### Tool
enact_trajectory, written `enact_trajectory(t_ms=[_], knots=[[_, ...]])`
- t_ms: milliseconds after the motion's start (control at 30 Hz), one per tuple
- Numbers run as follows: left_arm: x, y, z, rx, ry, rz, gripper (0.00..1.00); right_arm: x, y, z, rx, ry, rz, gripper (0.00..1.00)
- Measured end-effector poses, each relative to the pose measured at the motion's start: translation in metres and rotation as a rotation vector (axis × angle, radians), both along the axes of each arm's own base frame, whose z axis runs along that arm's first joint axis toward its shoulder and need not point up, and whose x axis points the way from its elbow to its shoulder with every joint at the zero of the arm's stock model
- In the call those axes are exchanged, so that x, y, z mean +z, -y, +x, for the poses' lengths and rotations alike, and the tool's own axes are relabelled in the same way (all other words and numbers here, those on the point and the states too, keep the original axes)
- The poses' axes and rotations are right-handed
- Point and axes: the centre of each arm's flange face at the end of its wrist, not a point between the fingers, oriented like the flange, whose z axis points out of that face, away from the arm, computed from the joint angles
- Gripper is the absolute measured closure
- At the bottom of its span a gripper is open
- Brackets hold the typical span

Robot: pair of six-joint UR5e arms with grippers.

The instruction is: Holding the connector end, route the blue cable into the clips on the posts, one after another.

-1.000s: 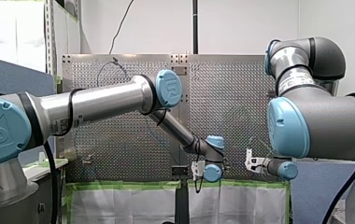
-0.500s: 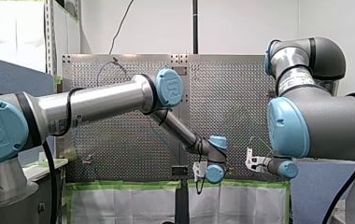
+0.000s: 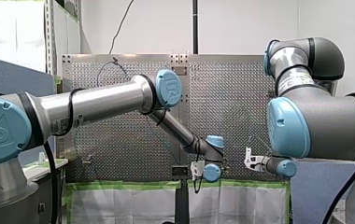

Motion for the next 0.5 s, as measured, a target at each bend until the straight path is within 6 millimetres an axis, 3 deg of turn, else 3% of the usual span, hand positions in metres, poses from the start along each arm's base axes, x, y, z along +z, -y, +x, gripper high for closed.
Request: enact_trajectory(t_ms=[500], knots=[[0.009,0.0,0.016,-0.007,0.013,-0.031,1.0,-0.001,-0.001,0.001,0.002,0.001,0.008,1.0]])
